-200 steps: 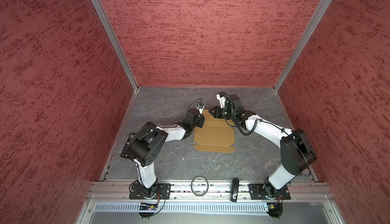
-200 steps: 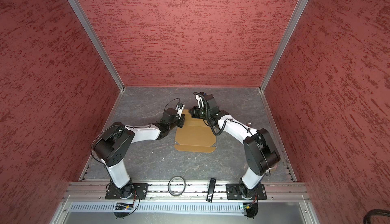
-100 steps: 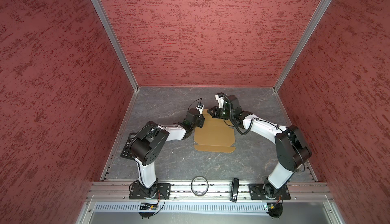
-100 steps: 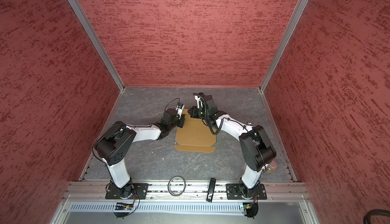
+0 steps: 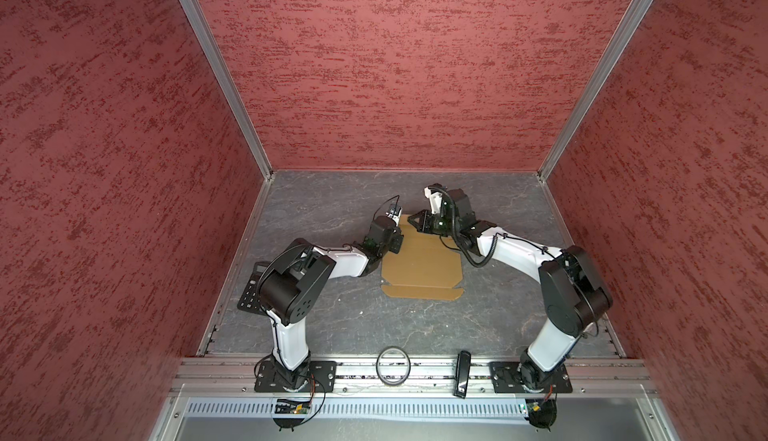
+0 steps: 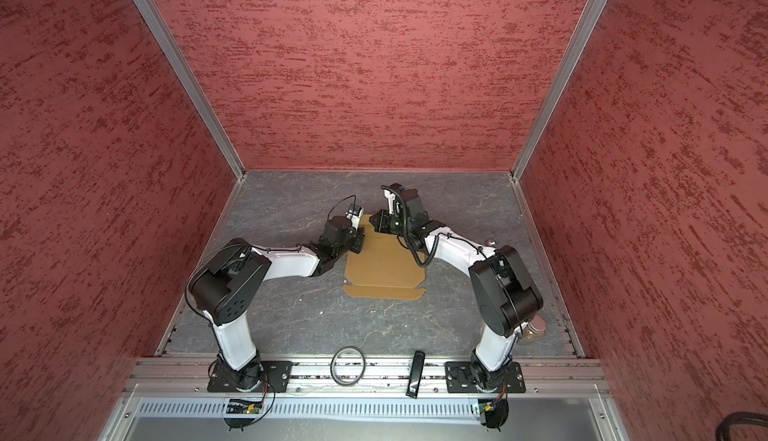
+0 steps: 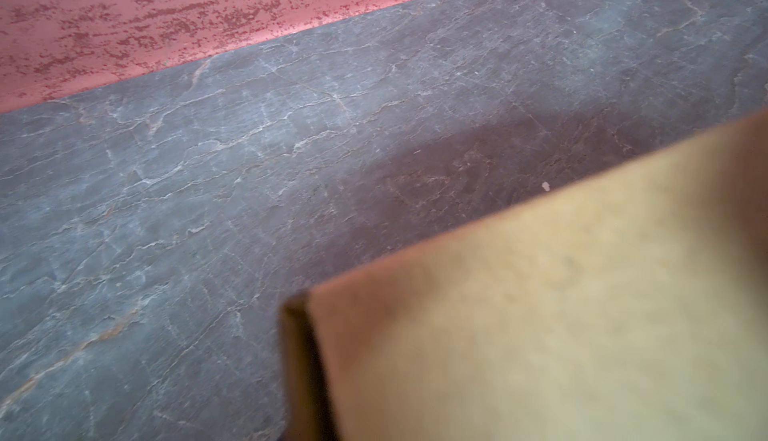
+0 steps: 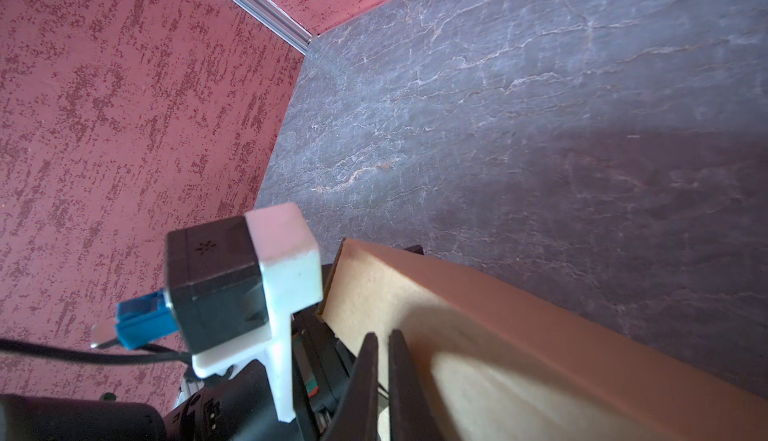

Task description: Fold the paper box

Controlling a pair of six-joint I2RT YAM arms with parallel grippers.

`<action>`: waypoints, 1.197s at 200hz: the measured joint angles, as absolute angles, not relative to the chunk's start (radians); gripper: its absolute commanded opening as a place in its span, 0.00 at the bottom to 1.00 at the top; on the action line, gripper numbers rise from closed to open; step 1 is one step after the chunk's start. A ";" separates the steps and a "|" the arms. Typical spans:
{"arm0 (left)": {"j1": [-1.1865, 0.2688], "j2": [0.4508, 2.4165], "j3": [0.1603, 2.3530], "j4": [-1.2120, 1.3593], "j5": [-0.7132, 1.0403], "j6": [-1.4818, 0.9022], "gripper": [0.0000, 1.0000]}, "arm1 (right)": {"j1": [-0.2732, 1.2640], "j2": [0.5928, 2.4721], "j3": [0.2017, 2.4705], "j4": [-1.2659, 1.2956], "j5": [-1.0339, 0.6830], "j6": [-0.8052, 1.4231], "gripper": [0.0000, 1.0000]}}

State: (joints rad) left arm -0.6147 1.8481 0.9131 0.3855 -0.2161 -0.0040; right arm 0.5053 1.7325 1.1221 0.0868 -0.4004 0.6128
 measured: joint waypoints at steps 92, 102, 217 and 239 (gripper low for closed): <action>-0.615 1.901 0.925 0.398 -0.300 -0.035 0.12 | 0.505 1.734 1.112 0.101 -0.400 0.625 0.09; -0.614 1.905 0.927 0.400 -0.303 -0.038 0.10 | 0.505 1.734 1.112 0.101 -0.401 0.628 0.09; -0.612 1.913 0.933 0.420 -0.319 -0.052 0.00 | 0.516 1.734 1.111 0.109 -0.392 0.666 0.12; -0.611 1.913 0.932 0.421 -0.315 -0.052 0.00 | 0.517 1.734 1.109 0.120 -0.387 0.674 0.14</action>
State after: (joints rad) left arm -0.6113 1.9129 0.9321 0.4213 -0.3149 -0.0525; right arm 0.5171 1.7340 1.1088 0.1200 -0.3866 0.6743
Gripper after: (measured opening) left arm 0.068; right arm 0.134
